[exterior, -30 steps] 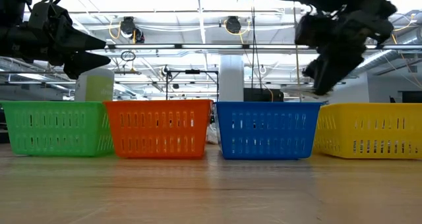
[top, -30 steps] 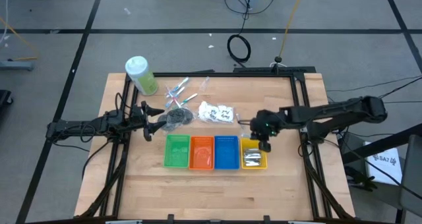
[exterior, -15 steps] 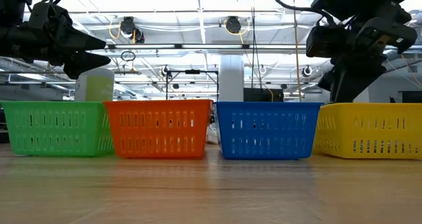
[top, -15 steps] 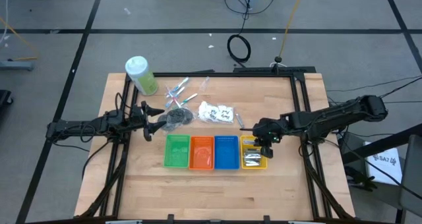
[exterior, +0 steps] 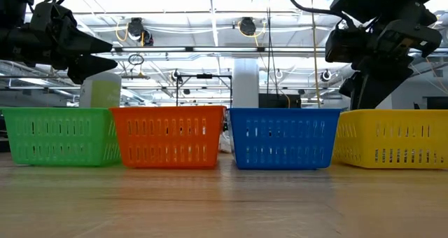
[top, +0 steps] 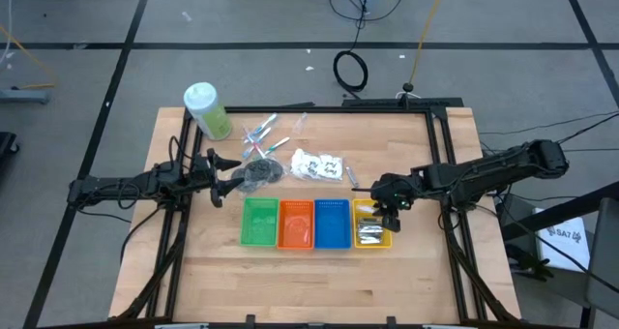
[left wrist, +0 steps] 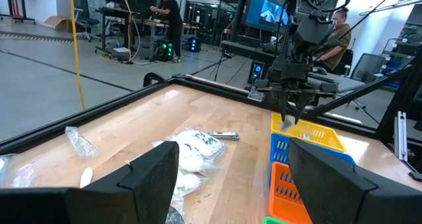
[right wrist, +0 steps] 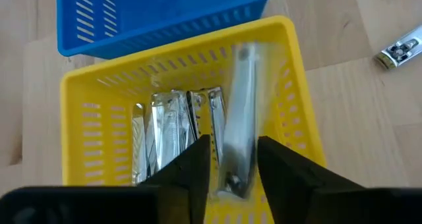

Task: Pick & Place Travel size toiletries
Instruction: Put the silver nail cutter into the yellow basket

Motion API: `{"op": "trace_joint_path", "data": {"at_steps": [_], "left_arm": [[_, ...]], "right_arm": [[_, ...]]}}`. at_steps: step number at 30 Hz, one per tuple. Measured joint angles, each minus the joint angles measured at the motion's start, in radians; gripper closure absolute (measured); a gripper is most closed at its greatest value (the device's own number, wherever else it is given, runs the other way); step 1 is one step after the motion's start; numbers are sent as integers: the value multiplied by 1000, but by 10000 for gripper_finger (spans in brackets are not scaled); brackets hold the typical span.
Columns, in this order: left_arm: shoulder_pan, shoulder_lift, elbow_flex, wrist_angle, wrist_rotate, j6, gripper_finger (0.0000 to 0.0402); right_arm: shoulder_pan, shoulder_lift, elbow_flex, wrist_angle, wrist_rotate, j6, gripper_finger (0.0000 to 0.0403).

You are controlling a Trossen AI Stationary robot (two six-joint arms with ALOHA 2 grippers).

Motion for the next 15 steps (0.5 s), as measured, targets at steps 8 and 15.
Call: {"op": "trace_joint_path", "data": {"at_steps": [8,15], "left_arm": [[0,0,0,0,0,0,121],[0,0,0,0,0,0,121]], "right_arm": [[0,0,0,7,1,-3,247],[-37,0,0,179,3,-86,237]]}}
